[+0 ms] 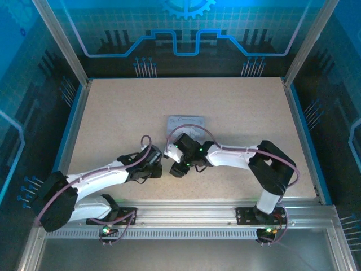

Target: Unlock the padlock with the key

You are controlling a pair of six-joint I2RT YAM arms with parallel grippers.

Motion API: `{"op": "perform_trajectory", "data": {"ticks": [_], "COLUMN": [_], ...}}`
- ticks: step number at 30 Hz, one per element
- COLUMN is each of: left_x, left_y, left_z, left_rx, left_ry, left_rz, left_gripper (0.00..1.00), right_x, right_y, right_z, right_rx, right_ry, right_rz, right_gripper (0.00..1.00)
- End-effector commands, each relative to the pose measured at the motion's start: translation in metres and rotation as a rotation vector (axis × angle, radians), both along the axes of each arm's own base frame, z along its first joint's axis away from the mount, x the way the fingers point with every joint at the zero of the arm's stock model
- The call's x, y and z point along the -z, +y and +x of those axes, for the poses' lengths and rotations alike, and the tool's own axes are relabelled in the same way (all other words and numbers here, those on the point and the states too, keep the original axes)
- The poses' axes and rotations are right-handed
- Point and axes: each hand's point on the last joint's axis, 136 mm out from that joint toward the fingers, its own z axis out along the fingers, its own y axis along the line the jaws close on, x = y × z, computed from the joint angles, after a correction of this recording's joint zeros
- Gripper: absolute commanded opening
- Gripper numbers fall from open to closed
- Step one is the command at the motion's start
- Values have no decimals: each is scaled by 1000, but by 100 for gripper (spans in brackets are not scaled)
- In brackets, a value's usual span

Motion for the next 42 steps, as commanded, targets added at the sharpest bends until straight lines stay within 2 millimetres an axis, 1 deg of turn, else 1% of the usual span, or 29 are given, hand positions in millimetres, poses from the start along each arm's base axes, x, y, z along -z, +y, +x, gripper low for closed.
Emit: {"op": "perform_trajectory", "data": {"ticks": [1, 3, 13, 18, 22, 27, 29, 35, 38, 40, 42], "left_x": [1, 1, -3, -5, -5, -6, -5, -4, -4, -5, -7], "left_y": [3, 5, 10, 11, 12, 14, 14, 15, 16, 15, 15], "left_z": [-4, -5, -4, -5, -6, -6, -7, -8, -9, -9, -10], "left_rx": [-20, -21, -23, -25, -29, -32, -32, -37, -39, -40, -43], "left_ry": [10, 10, -5, -9, -17, -23, -21, -19, -23, -27, -33], "left_rz": [-29, -32, -46, -51, -54, -56, -56, -63, -68, -75, -81], "left_gripper": [26, 26, 26, 26, 26, 26, 26, 26, 26, 26, 26], "right_x": [10, 15, 33, 37, 39, 42, 43, 44, 43, 41, 40], "right_y": [-2, -3, -7, -10, -15, -20, -21, -21, -21, -22, -22], "right_z": [-4, -3, 2, 0, -5, -8, -9, -11, -13, -14, -16], "right_rx": [-41, -38, -42, -67, -89, -110, -116, -149, -181, -202, -231], "right_ry": [47, 49, 78, 90, 100, 81, 73, 58, 42, 25, 4], "right_rz": [-40, -56, -117, -149, -186, -231, -246, -269, -279, -290, -303], "right_gripper": [49, 46, 44, 38, 37, 32, 29, 11, 4, 1, 0]}}
